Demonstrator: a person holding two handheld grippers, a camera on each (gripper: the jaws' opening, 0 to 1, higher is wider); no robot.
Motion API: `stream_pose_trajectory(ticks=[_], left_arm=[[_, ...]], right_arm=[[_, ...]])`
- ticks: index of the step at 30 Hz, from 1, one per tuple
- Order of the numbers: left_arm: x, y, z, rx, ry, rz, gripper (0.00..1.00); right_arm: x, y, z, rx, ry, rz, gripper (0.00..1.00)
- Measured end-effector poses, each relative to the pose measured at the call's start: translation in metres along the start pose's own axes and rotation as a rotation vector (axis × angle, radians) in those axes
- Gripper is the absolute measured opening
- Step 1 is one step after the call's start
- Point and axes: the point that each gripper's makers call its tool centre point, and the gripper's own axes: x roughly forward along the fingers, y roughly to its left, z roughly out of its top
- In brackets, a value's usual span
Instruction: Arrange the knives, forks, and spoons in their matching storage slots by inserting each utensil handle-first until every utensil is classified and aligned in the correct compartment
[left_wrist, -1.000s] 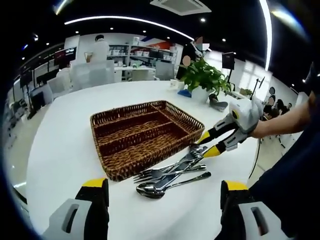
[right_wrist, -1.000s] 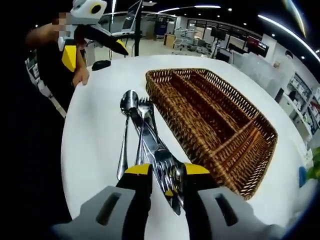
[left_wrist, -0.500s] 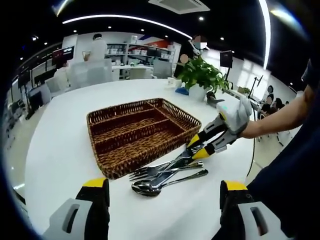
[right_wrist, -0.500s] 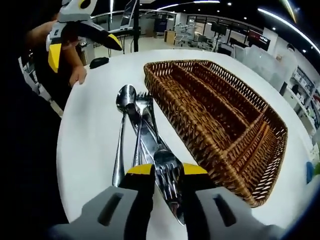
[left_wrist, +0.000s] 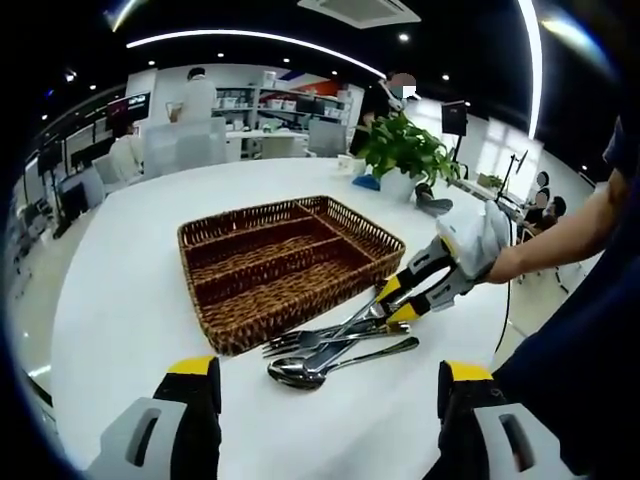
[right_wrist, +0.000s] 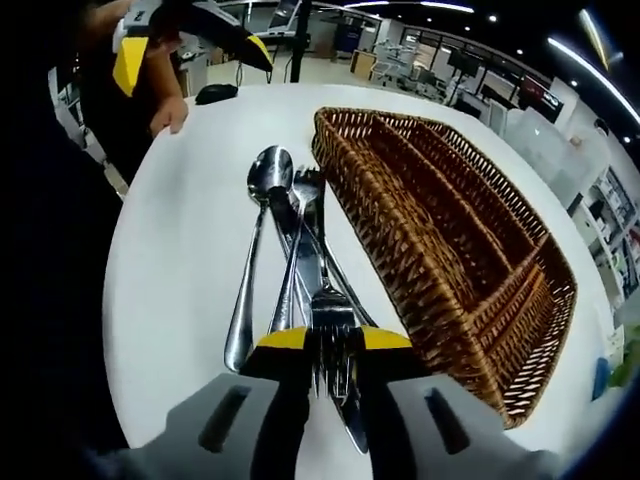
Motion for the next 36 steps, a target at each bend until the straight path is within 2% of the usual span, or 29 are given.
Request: stream_pose_trajectory(ticks=[4,7,10,11,12,13,14,20,22,24,25,30,36], left_arm=[[0.0,-0.001,-0.003,-0.001,0.004,-0.001,0.93],[0.0,-0.001,-0.003,0.004,0.009,-0.002,0.93],[0.001,-0.001,-0.002,0.006,0.006,-0.006,0.92],[0.001,-0.001,-0.002,0.007,0.006,-0.006,0.92],[0.001,-0.001,-0.002,0.011,0.009,-0.007,0.92],[0.001,-0.001,-0.002,0.012,0.01,-0.008,0.92],[0.002,-0.001,-0.002,0.015,0.013,-0.01,0.92],[0.003,-0.002,0.0,0.03,0.017,-0.016,0.91],[0.003,-0.004,0.001,0.032,0.015,-0.019,0.91],[0.003,-0.004,0.0,0.034,0.019,-0.021,0.91],[0.003,-0.004,-0.001,0.035,0.021,-0.02,0.91],[0.001,-0.004,-0.001,0.036,0.015,-0.024,0.91],[0.0,-0.002,-0.001,0.045,0.016,-0.023,0.91]], right_arm=[[-0.003,0.004,-0.001,0.103,0.007,0.026,0.16],[-0.005,0.002,-0.001,0.111,0.001,0.016,0.15],[-0.008,0.001,-0.002,0.169,-0.011,0.011,0.14],[-0.008,0.0,-0.002,0.179,-0.011,0.008,0.04],[-0.016,-0.006,0.013,0.22,-0.081,-0.023,0.01],[-0.017,-0.007,0.014,0.222,-0.085,-0.017,0.01],[-0.017,-0.005,0.007,0.241,-0.044,-0.001,0.01],[-0.014,-0.006,0.004,0.197,-0.036,-0.005,0.01],[-0.01,0.001,-0.004,0.147,0.014,0.022,0.04],[-0.009,-0.001,-0.003,0.118,0.002,-0.003,0.04],[-0.011,-0.006,-0.001,0.139,-0.013,-0.033,0.02],[-0.013,-0.006,-0.003,0.16,-0.009,-0.028,0.0],[-0.027,-0.011,-0.006,0.195,-0.035,-0.067,0.0]])
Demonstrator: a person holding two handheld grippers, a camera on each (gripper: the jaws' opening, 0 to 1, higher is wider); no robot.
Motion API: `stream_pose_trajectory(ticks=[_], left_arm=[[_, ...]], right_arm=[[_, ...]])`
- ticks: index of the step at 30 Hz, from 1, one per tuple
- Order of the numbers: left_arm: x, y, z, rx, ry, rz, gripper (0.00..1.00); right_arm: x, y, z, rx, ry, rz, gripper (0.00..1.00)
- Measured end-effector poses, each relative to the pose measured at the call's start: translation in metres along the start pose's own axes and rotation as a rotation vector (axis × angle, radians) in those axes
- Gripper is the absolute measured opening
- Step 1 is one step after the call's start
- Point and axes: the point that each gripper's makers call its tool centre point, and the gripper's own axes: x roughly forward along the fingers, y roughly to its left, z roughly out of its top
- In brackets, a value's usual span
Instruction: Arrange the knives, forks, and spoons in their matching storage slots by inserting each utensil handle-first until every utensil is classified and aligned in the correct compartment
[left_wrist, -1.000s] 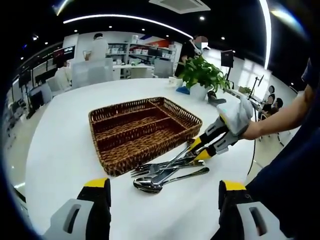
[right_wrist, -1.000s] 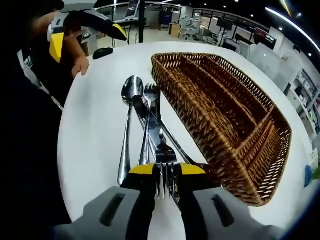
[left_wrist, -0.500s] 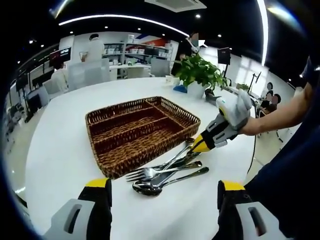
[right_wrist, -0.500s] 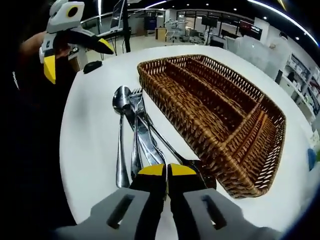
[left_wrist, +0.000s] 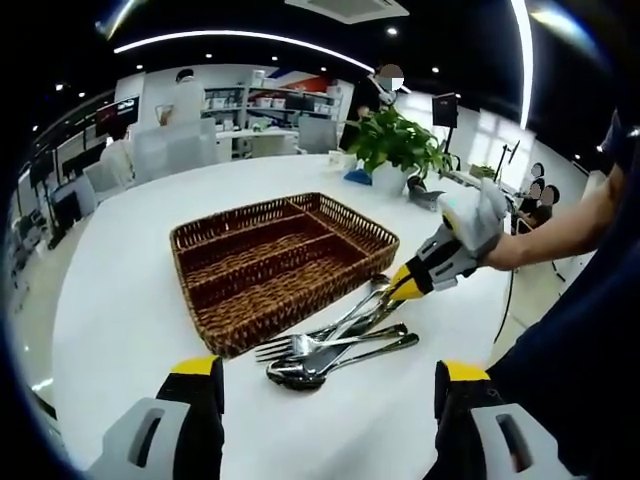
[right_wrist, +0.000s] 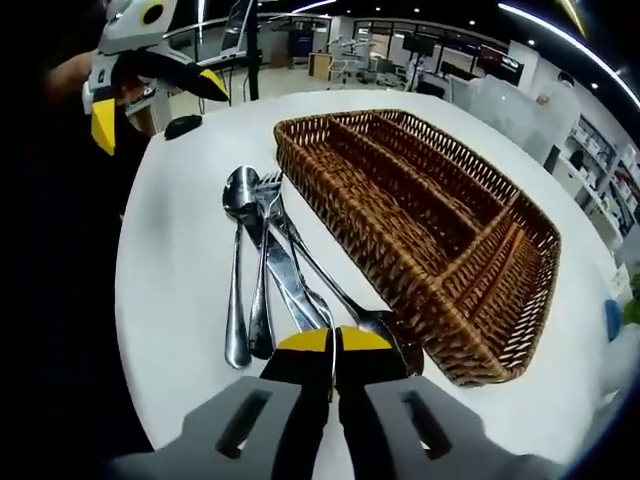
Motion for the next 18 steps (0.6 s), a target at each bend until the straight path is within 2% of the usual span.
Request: stream_pose_trajectory(ticks=[8,18], left_arm=[[0.0,0.004,0.007,0.011,-0.008,-0.004,0.92],[0.001,0.009,0.013,-0.005,-0.031,-0.003,0.96]], right_arm=[[-0.018,-0.009,0.002,0.023,-0.03,-0.026,0.0],[-0.032,-0.018,0.023,0.025,-0.077,-0.02,0.0]])
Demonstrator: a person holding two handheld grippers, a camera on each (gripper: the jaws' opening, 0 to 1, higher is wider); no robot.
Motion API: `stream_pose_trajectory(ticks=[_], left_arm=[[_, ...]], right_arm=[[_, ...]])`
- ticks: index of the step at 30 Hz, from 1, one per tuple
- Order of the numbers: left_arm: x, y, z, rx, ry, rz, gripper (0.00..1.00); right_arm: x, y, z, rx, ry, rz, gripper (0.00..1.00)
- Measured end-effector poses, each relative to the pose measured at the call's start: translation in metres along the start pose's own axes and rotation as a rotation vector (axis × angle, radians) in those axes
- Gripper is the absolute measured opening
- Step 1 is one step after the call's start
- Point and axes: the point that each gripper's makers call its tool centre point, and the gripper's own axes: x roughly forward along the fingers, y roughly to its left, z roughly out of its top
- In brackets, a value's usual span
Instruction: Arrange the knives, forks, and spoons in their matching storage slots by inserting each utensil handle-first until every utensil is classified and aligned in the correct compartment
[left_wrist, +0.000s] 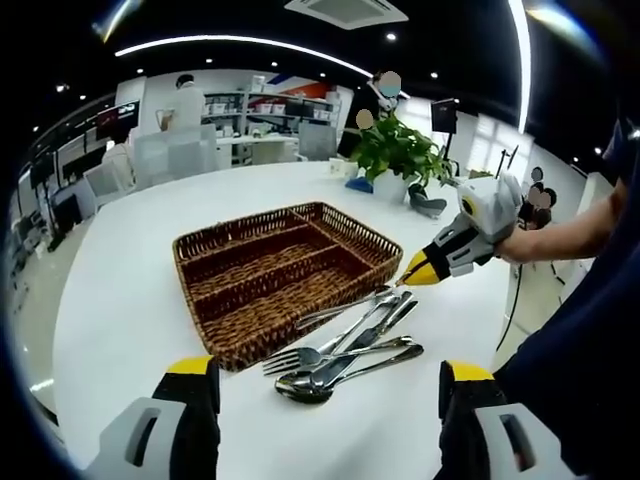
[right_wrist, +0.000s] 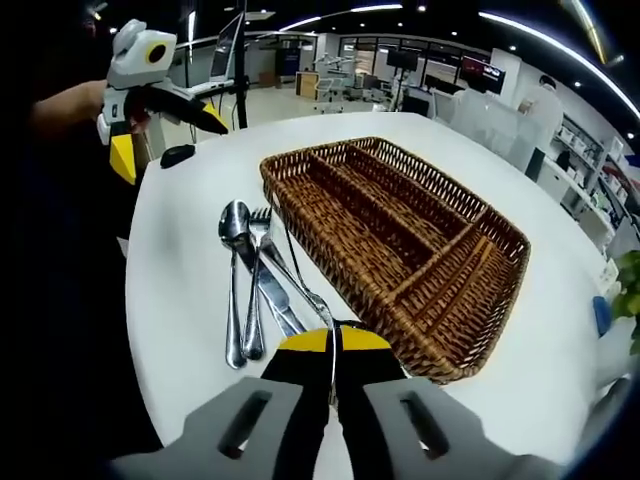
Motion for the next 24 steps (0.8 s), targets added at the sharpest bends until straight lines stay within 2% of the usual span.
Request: stream_pose_trajectory(ticks=[3,16,24], left_arm=[[0.0,0.002,0.001,-0.001,-0.009,0.008,1.0],[0.0,0.004,0.003,-0.016,-0.027,0.006,1.0],[0.0,0.003,0.005,-0.012,-0.037,0.008,1.0]], right_arm=[[-0.003,-0.002,0.007,0.0,-0.015,0.006,0.0],[-0.009,-0.014,0.028,-0.036,-0.03,0.045,0.0],[-0.01,-0.03,0.041,-0.064,-0.039,0.057,0.0]])
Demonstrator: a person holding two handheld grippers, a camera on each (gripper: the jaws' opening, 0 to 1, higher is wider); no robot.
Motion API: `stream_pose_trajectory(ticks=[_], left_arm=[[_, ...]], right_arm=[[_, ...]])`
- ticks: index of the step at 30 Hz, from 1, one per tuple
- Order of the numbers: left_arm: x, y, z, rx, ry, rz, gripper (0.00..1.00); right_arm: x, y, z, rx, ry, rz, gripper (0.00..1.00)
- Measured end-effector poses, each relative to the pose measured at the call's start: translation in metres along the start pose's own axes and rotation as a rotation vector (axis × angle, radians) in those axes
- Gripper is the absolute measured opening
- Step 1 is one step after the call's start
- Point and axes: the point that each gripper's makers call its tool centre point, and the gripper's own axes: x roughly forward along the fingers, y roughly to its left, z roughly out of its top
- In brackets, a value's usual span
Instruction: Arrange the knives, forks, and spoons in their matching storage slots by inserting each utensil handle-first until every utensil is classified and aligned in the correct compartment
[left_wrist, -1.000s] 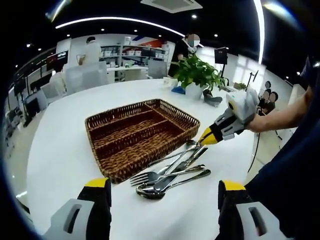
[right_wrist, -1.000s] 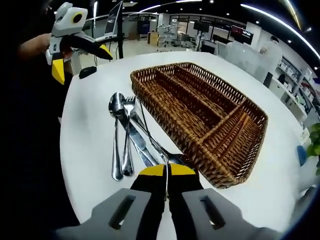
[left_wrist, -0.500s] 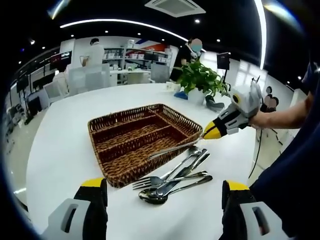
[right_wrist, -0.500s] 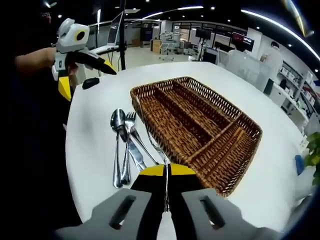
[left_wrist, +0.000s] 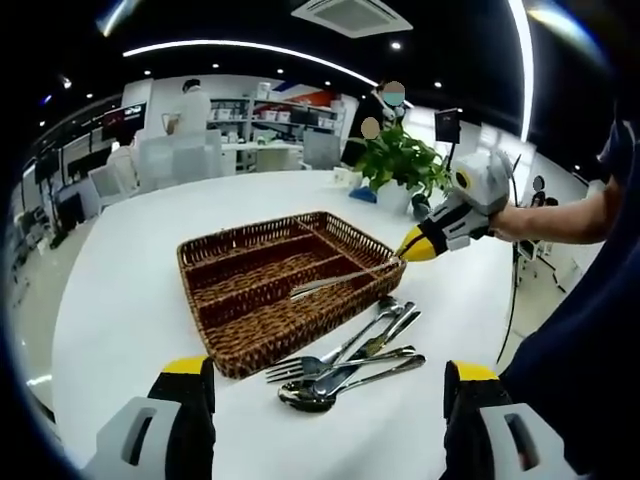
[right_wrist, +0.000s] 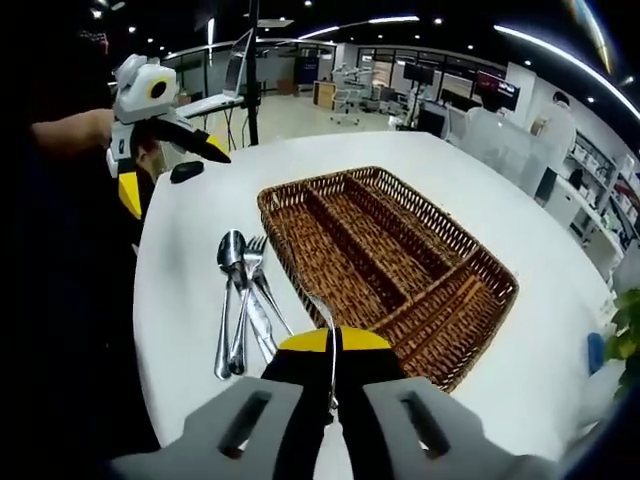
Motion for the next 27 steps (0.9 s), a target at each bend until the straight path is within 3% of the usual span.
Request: stream_pose_trajectory(ticks=[17,27], left_arm=[[-0.003,0.002,0.004,0.007,-0.008,0.014,1.0],[-0.005,0.004,0.009,0.014,-0.022,0.023,1.0]], right_arm=[[0.01,-0.034,0.026,-0.042,-0.013,0.04,0.0],[0.03,-0.058,0.033,-0.056,0.007,0.058,0.0]])
